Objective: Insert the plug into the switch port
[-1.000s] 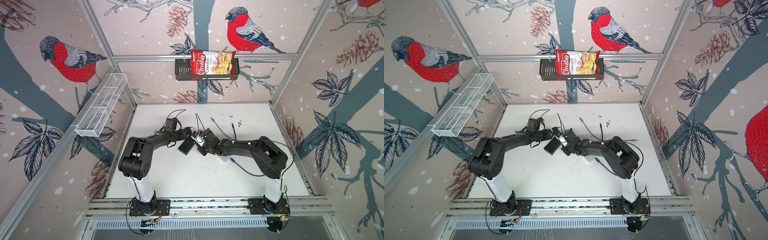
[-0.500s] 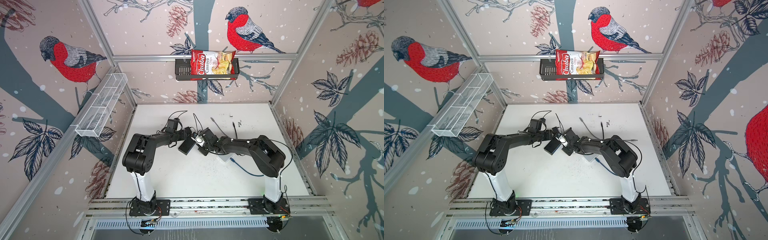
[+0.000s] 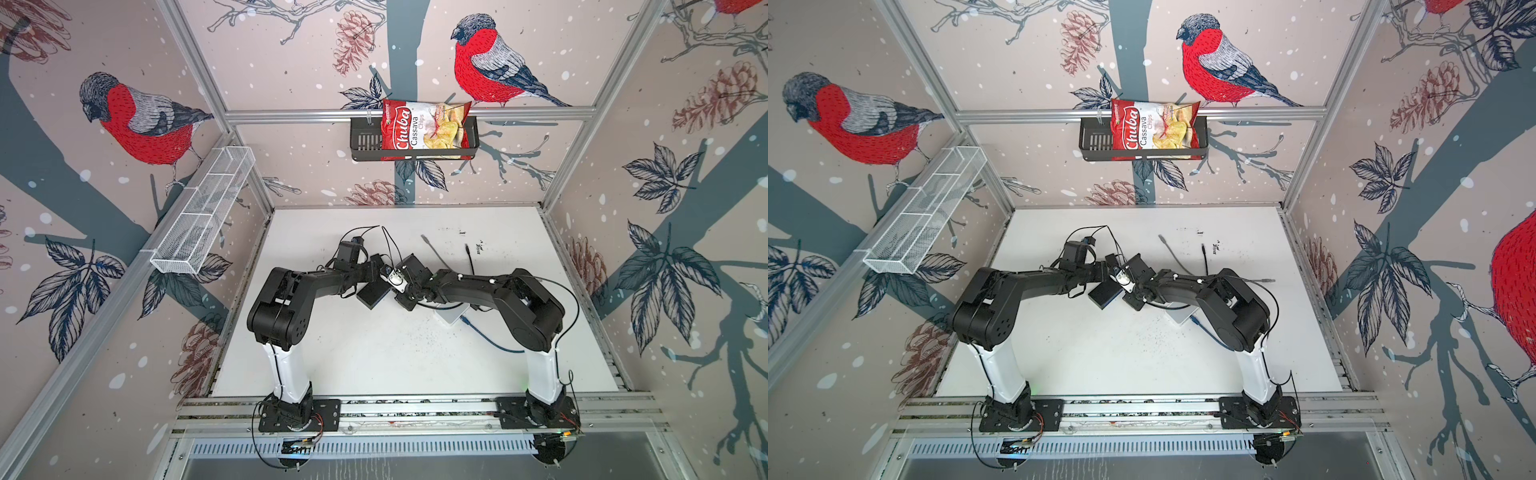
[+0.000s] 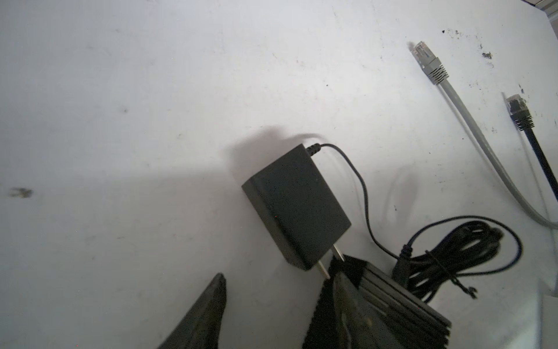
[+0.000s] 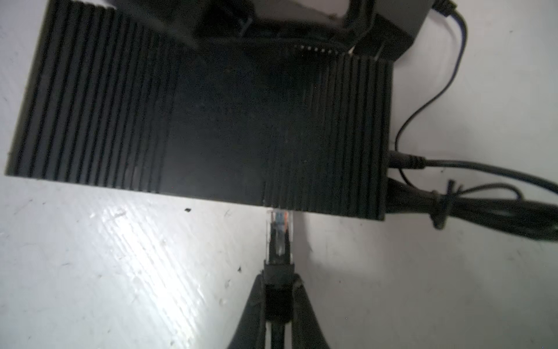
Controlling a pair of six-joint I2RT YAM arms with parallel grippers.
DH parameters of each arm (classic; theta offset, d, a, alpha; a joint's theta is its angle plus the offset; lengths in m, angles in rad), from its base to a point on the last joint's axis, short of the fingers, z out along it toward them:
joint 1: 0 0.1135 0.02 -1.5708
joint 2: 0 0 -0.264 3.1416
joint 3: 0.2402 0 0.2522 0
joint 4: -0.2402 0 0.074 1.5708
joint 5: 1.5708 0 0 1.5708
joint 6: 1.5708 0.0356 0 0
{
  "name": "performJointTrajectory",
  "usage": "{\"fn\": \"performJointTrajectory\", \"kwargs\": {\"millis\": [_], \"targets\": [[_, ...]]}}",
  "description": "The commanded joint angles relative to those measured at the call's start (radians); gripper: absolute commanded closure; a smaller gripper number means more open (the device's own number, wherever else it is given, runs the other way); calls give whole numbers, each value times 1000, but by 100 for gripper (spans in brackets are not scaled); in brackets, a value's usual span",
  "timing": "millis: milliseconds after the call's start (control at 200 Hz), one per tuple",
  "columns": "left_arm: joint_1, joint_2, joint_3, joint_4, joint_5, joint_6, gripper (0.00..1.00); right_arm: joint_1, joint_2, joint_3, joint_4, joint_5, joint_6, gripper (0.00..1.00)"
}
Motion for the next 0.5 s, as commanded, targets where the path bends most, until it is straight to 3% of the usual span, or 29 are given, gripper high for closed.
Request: {"fn": "performJointTrajectory", "kwargs": {"millis": [0, 495], "targets": [[-12, -4, -27, -131, 34, -4, 43, 7, 2, 7, 22, -32, 38, 97], [-21, -10, -40, -119, 31, -30, 43, 34, -26, -42, 11, -42, 105, 97]]}}
